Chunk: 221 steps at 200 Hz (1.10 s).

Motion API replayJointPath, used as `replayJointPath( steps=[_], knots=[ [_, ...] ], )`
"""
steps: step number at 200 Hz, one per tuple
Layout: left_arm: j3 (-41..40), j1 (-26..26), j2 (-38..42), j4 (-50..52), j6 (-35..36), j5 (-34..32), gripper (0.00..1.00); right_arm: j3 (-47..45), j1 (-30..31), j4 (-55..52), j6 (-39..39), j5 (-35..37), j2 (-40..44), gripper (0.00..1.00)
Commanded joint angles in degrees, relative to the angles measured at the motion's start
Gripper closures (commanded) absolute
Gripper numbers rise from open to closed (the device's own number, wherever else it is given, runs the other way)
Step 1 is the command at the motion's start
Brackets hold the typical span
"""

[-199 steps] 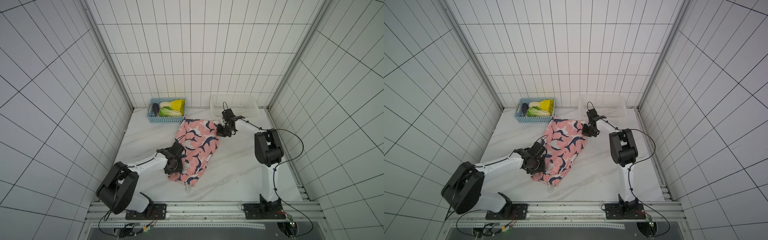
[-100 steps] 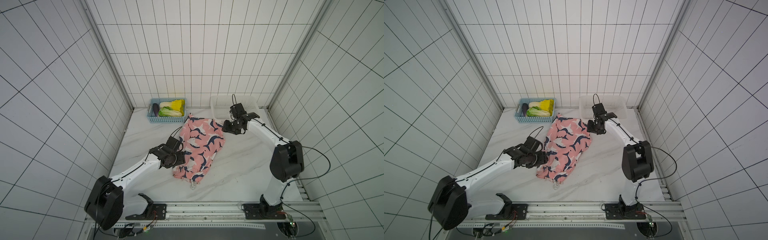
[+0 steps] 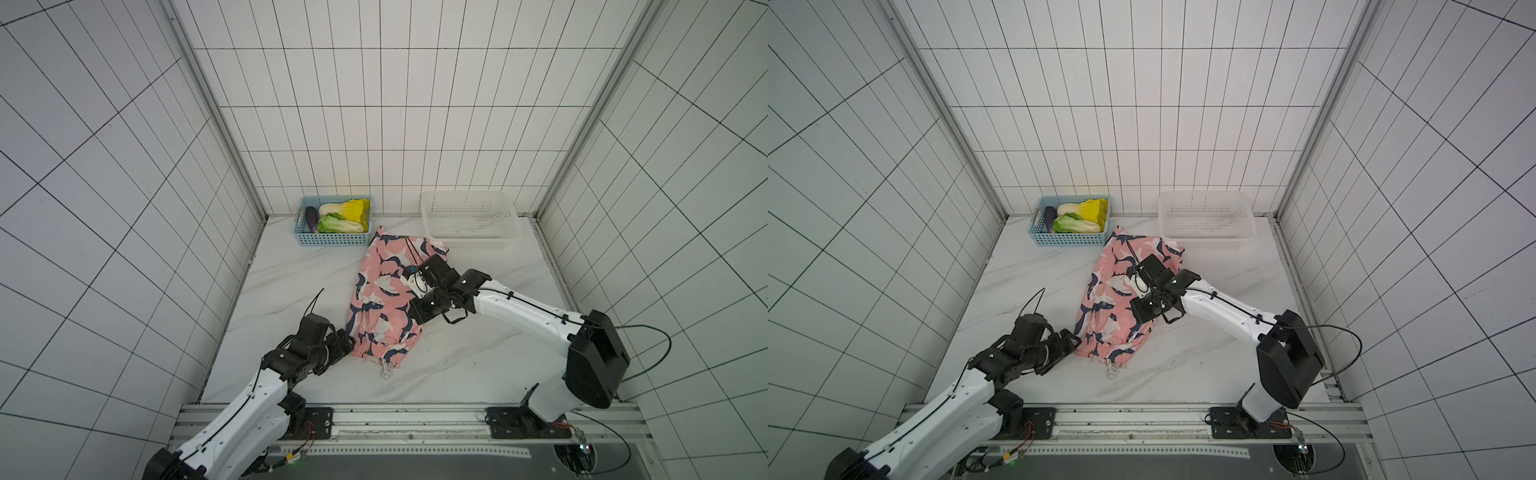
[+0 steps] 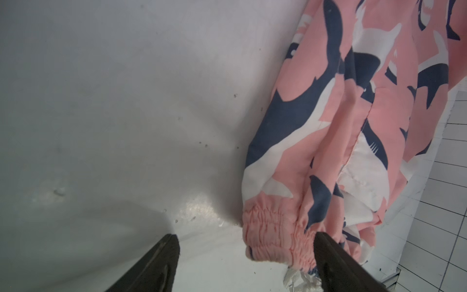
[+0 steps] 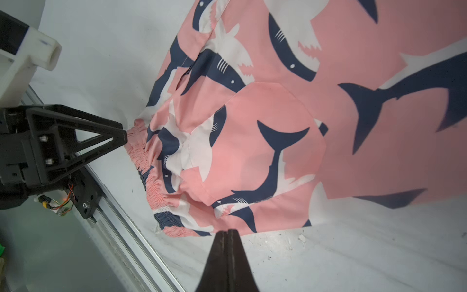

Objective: Roll up the shorts
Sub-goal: Adjust the shorts at the center of the board, then roll the shorts at the center of the board.

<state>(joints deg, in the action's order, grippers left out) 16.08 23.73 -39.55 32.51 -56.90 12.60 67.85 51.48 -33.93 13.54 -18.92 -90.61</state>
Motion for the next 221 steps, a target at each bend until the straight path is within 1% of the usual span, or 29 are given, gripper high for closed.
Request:
replayJointPath(
  steps=[1, 29, 51, 68, 89, 104, 119, 144, 160, 184, 192, 210, 221],
  knots=[
    [-3.1, -0.2, 5.8, -8.7, -5.4, 2.6, 0.11, -3.6, 1.8, 4.7, -1.5, -2.4, -2.1, 0.96],
    [-8.6, -0.2, 11.5, -14.3, -8.0, 3.4, 0.10, -7.0, 2.2, 9.0, -0.8, -3.0, -5.0, 0.96],
    [-10.1, -0.2, 12.0, -17.3, -8.3, 1.1, 0.09, -7.9, 2.1, 11.8, -0.2, -2.3, -8.4, 1.00],
    [-9.8, -0.2, 8.7, -18.6, -7.8, 2.2, 0.09, -7.9, 1.3, 12.7, 1.2, -1.2, -10.7, 1.00],
    [-9.8, -0.1, 1.6, -21.7, -7.0, 5.9, 0.09, -9.7, 0.1, 15.1, 3.2, -0.1, -12.3, 1.00],
    [-9.7, 0.3, -4.0, -25.1, -6.8, 7.8, 0.09, -11.0, -0.6, 16.5, 4.2, -0.7, -13.3, 1.00],
    [-8.9, 1.5, -7.4, -27.2, -6.6, 7.7, 0.09, -12.1, -0.9, 18.0, 4.9, -0.5, -14.4, 1.00],
    [-9.0, 5.2, -9.3, -28.3, -7.9, 5.3, 0.09, -13.1, -1.3, 19.5, 6.0, -0.7, -15.9, 1.00],
    [-9.8, 5.5, -10.6, -28.4, -8.5, 5.2, 0.09, -13.6, -1.8, 20.6, 6.6, -1.5, -16.6, 1.00],
    [-10.5, 5.6, -12.7, -32.8, -7.8, 6.1, 0.14, -13.6, -2.0, 20.8, 6.4, -1.8, -16.9, 1.00],
    [-10.1, 5.8, -13.9, -34.3, -7.6, 6.6, 0.18, -13.6, -2.0, 20.9, 6.4, -1.9, -17.0, 1.00],
    [-9.9, 6.5, -15.7, -38.1, -7.8, 7.8, 0.32, -13.1, -2.3, 21.0, 6.8, -2.3, -17.4, 1.00],
    [-9.3, 6.8, -15.4, -38.5, -7.5, 7.8, 0.33, -13.0, -2.4, 21.0, 6.9, -2.1, -17.4, 1.00]
  ],
)
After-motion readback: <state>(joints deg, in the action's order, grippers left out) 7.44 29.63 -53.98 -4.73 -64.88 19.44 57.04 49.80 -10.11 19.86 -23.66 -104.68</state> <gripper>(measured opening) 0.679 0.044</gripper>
